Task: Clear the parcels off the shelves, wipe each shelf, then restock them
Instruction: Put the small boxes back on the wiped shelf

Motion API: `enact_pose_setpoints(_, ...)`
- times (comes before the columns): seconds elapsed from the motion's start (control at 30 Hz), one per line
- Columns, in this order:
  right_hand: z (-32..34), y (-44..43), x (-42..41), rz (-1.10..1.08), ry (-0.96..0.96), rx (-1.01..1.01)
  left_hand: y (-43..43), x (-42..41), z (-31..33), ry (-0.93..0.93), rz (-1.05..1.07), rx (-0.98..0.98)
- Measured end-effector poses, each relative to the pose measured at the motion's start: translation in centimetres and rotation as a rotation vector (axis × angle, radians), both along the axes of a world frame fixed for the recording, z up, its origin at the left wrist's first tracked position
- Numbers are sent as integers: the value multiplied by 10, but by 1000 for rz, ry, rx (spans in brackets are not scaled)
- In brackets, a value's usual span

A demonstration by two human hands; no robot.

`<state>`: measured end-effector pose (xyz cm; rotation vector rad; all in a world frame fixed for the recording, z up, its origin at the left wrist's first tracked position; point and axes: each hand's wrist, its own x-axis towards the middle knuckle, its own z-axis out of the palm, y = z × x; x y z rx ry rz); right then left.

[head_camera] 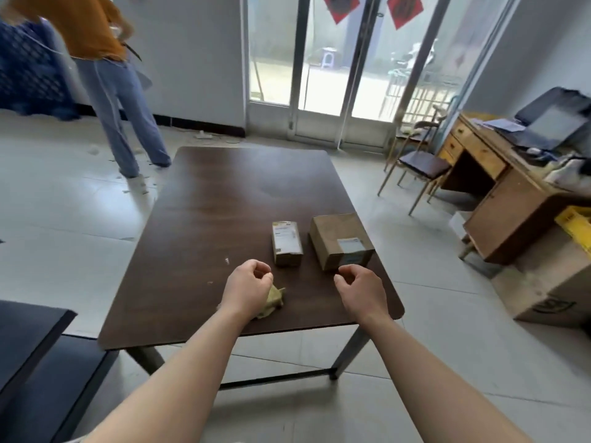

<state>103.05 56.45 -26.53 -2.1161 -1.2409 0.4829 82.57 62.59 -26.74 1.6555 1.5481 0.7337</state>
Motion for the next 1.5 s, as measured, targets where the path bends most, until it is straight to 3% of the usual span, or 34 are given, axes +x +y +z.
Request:
enact_pose_setpoints(0.3,-29,93,77,-89,0,-79,123,90,-41,105,33,-135)
enact_pose_setpoints(0.5,-42,158,106,-117,-17,-144,192,132,-67,303,29,-223)
enact_pose_setpoints(0.87,-89,220,134,-126,-58,-301,245,172,-130,595,-56,-407)
enact_pose_setpoints(1.07,-109,241,147,-91,-106,-395,252,181,-155,566,-23,-543)
enact_pose_setpoints(1.3,-126,256,156,-24,-229,-605,251,187,-162,599,46,-502)
enact_pose_setpoints(1.5,-136,270,152,-5,-269,-753,254,177,-154,516,103,-441)
